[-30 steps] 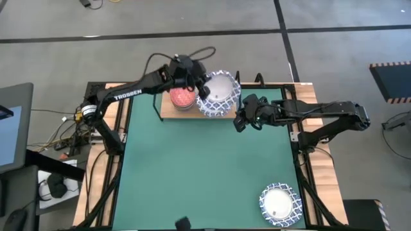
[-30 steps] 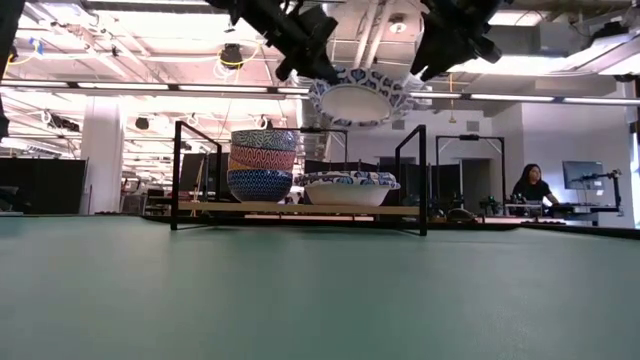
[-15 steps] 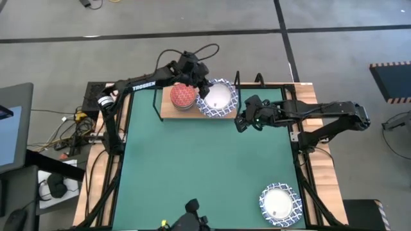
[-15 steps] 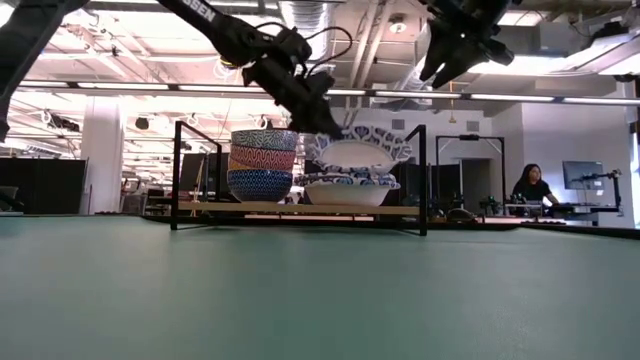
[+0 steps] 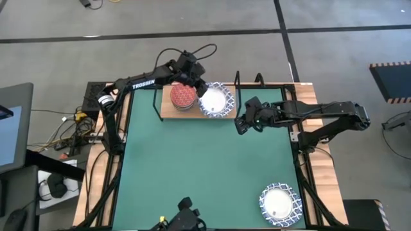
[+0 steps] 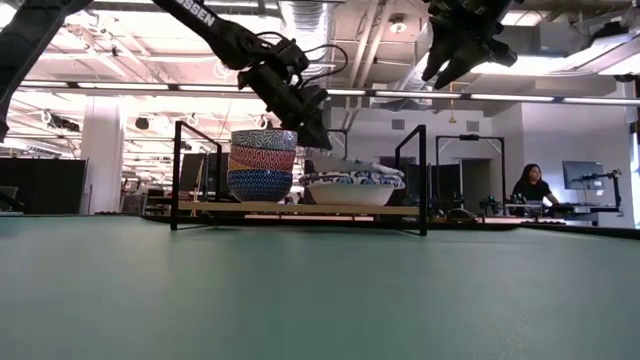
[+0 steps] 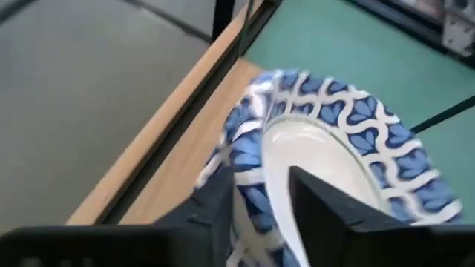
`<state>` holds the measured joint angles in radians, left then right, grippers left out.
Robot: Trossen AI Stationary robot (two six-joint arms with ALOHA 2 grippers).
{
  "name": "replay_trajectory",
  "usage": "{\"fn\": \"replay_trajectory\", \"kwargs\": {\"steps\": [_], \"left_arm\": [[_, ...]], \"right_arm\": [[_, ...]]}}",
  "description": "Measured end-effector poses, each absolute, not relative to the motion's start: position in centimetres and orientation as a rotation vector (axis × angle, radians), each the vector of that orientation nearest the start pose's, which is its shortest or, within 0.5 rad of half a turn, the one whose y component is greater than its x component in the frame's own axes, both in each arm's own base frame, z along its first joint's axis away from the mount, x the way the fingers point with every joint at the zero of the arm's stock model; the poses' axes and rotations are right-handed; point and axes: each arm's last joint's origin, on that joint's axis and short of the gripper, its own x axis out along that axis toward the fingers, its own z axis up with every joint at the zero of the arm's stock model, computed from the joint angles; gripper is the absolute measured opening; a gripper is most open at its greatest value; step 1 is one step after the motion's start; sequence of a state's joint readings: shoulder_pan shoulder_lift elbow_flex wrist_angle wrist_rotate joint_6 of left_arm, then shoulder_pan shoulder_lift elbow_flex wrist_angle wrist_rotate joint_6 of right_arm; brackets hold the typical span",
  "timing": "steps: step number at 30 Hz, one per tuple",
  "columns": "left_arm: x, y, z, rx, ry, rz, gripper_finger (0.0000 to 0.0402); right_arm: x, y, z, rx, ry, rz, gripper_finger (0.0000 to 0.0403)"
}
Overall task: Place and stack bowls onto a shelf
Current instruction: Stack the white blue bowl on top of the white blue bowls on the shelf
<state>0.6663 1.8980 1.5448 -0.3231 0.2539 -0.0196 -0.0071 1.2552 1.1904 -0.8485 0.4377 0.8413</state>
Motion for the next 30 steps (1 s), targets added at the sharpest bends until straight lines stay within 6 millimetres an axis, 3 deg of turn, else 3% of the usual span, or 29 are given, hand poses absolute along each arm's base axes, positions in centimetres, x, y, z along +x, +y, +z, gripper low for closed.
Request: {"fn": "replay_trajectory", "kwargs": {"steps": [7,12,16,22,30], "left_arm": [[33.6,26.4,26.1,-0.382,0.657,0.497,0.02],[33.5,26.6,26.2,-0.329,0.657,0.589,0.0209],[33.7,26.2,26.7,-0.333,0.631,0.546,0.0203],[33.7,24.7,31.3,-0.228,0.533,0.479,0.019],[32.2,20.9,39.5,-0.071,0.351,0.421,0.0182]], "right_arm": [[23.2,-0.7,31.3,0.625,0.917,-0.65,0.0154],[22.1,0.4,30.5,0.633,1.109,-0.597,0.0154],[21.5,1.7,30.3,0.601,1.175,-0.583,0.0154],[20.3,4.6,29.4,0.533,1.303,-0.48,0.0154],[18.5,9.9,24.8,0.557,1.505,-0.163,0.0154]]}}
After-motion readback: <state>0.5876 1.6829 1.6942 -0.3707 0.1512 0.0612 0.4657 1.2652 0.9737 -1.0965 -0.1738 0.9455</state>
